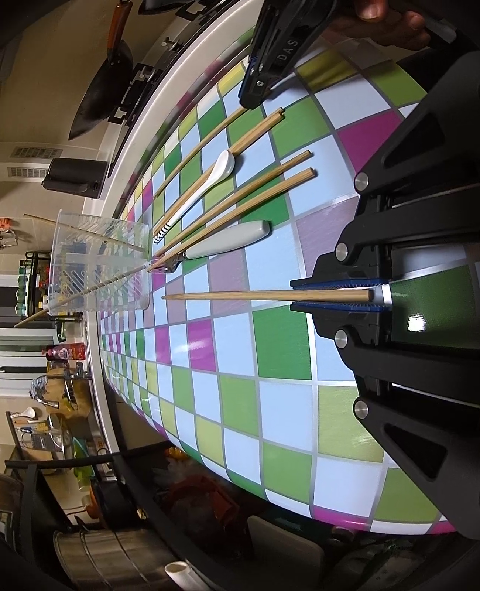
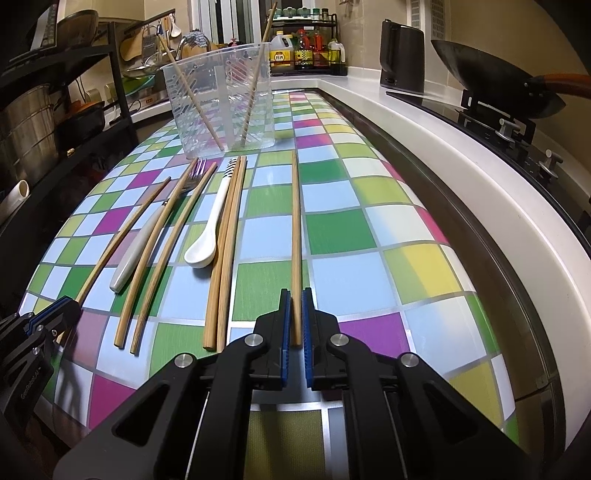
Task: Organize utensils
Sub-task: 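Close the left tool on a chopstick while the right tool grasps another chopstick, then lift both chopsticks and carry them over the clear container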
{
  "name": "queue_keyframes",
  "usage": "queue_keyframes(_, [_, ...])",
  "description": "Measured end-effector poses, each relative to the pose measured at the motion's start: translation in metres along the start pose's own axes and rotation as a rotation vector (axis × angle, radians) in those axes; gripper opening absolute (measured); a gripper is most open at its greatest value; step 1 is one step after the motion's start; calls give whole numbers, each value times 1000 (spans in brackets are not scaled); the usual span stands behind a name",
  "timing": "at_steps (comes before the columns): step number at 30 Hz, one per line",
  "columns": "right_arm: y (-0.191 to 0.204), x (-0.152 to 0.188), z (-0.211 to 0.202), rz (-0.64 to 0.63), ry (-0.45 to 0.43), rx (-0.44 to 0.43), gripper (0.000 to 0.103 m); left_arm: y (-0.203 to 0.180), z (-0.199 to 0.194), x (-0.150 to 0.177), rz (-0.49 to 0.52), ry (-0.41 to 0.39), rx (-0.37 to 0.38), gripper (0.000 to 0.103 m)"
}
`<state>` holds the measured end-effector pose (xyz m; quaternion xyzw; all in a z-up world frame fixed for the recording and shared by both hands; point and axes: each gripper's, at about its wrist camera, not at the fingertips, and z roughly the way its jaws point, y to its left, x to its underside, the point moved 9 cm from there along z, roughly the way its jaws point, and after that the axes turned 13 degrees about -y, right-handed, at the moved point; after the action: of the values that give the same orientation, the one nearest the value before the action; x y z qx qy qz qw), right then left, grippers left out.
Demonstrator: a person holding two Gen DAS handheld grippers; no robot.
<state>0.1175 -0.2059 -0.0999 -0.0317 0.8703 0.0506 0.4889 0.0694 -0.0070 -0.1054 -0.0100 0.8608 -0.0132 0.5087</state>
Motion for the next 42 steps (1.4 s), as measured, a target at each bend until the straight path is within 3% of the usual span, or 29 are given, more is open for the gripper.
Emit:
queue_keyframes(6, [11, 6, -11, -24, -41, 2, 7, 5, 0, 0, -15, -5, -10, 7])
queue_keyframes(29, [14, -3, -15, -36, -52, -5, 6, 3, -3, -3, -11, -24, -28, 6])
queue_keyframes(42, [13, -66, -57, -62, -193, 10, 6, 4, -44, -63, 48, -254, -39, 6])
